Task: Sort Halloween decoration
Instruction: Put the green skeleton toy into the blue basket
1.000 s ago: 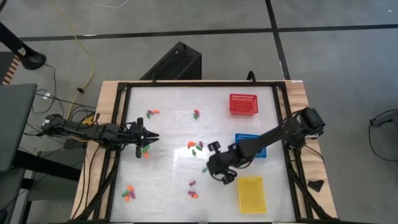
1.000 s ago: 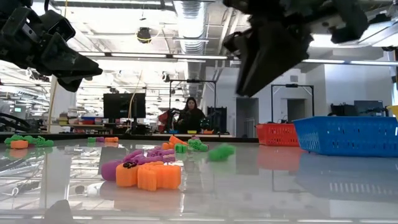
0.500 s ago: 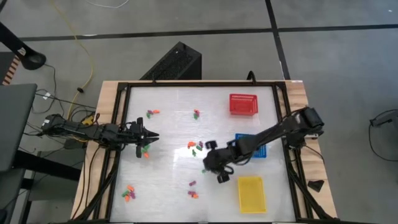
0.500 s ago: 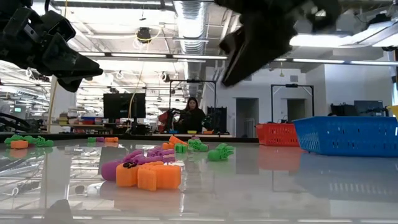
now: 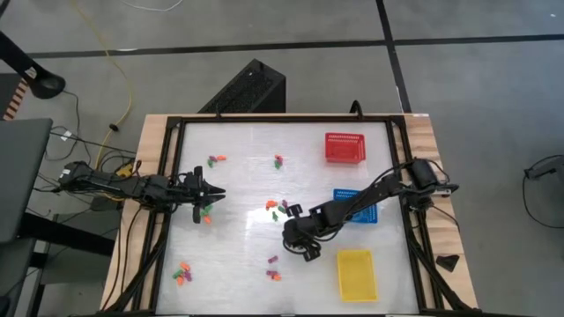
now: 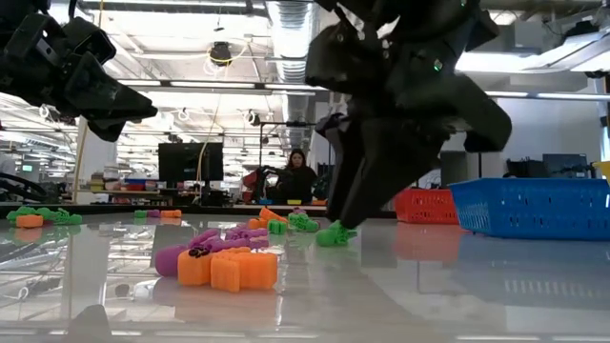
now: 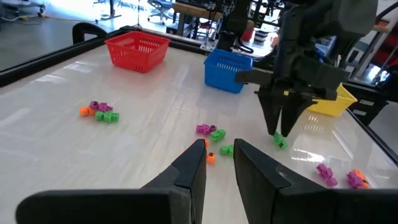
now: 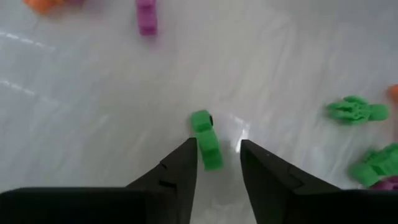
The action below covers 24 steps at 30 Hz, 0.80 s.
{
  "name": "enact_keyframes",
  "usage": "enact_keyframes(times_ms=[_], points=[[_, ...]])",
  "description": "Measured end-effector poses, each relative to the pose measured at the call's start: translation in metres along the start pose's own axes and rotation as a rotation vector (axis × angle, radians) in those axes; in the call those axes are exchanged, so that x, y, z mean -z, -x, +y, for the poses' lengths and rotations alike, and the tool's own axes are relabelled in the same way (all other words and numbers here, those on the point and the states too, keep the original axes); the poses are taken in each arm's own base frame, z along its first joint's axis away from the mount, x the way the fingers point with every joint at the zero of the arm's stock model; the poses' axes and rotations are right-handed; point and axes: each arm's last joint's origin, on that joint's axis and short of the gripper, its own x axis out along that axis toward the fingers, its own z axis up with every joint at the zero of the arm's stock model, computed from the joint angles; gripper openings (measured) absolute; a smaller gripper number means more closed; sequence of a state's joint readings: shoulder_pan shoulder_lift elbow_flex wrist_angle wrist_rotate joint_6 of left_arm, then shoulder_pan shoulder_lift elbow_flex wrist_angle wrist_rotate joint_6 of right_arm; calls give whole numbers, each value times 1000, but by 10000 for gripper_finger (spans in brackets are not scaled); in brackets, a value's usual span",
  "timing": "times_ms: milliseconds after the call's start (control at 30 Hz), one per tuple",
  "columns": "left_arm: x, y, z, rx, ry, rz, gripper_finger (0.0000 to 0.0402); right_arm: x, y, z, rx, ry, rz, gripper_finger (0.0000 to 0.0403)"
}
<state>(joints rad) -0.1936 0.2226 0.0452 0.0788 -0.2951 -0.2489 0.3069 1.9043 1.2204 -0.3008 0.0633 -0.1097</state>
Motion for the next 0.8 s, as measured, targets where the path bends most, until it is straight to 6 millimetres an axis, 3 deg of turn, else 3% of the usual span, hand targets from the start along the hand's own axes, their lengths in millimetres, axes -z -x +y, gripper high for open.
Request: enact_keyframes(times_ms=[233, 433, 633, 800], points=[[0, 0, 0, 0, 0, 0, 70, 3, -12, 3, -87, -5, 0, 182], [0, 0, 0, 0, 1, 0, 70, 3, -20, 4, -82, 71, -19, 149], [0, 0, 0, -3, 2, 1, 70, -1, 4, 1, -59, 82, -16, 46], [0, 0, 0, -5, 2, 0, 70, -3, 44, -3, -22, 32, 63, 45]])
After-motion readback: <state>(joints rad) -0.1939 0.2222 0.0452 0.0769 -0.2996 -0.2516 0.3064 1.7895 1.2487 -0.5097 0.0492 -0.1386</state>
